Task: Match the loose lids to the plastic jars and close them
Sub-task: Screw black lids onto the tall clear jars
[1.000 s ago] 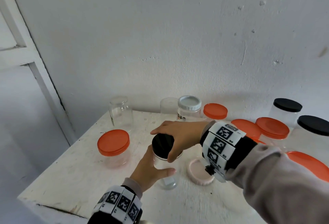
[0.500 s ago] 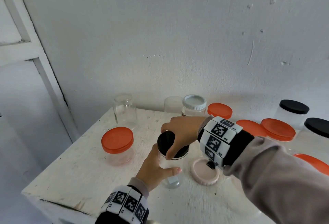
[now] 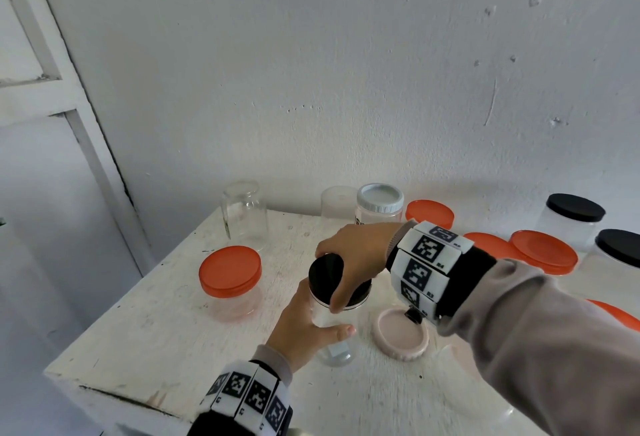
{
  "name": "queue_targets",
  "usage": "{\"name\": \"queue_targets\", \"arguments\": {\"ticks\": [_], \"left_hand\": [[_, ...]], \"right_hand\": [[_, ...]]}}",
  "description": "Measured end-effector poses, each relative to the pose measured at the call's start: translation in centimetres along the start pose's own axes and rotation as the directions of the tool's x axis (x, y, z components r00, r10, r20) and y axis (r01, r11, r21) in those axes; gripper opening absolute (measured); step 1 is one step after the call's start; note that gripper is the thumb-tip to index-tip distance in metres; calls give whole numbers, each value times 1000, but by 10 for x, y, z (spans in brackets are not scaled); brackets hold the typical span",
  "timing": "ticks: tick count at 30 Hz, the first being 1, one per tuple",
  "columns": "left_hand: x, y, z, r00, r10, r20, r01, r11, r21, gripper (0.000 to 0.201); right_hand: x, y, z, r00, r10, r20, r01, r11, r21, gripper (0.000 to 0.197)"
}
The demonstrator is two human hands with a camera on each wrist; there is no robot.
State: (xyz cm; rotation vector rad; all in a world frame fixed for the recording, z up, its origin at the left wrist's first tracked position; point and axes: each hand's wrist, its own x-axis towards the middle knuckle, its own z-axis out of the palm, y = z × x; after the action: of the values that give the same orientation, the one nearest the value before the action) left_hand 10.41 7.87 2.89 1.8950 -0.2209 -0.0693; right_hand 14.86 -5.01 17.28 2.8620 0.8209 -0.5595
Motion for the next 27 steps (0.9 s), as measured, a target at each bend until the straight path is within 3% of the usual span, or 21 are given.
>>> {"name": "queue_targets", "arguments": {"ticks": [4,10,13,20,25,27], "left_hand": [[-1,2,0,1000,13,2,-13,1000,11,72],[-1,3,0,1000,-12,1,12,999,34,72],[-2,3,0,1000,-13,-4,13,999,45,71],[-2,2,0,1000,-4,1,4,1000,21,69],[-1,3,-1,1000,-6,0,6,999,41,72],[-2,4,-1,1000,-6,-5,6,998,68,71]], "right_hand": [[1,0,7,995,66,-80,-67,998,-3,75],[-1,1,0,995,-7,97,7,1000,2,95],[0,1,-1,998,-63,28,63,998,3,87],[2,1,9,996,34,-88,-33,999,17,78],[-1,1,2,999,-2,54,2,1000,10,90],[-3,3,0,997,-53,50,52,998,24,89]]}}
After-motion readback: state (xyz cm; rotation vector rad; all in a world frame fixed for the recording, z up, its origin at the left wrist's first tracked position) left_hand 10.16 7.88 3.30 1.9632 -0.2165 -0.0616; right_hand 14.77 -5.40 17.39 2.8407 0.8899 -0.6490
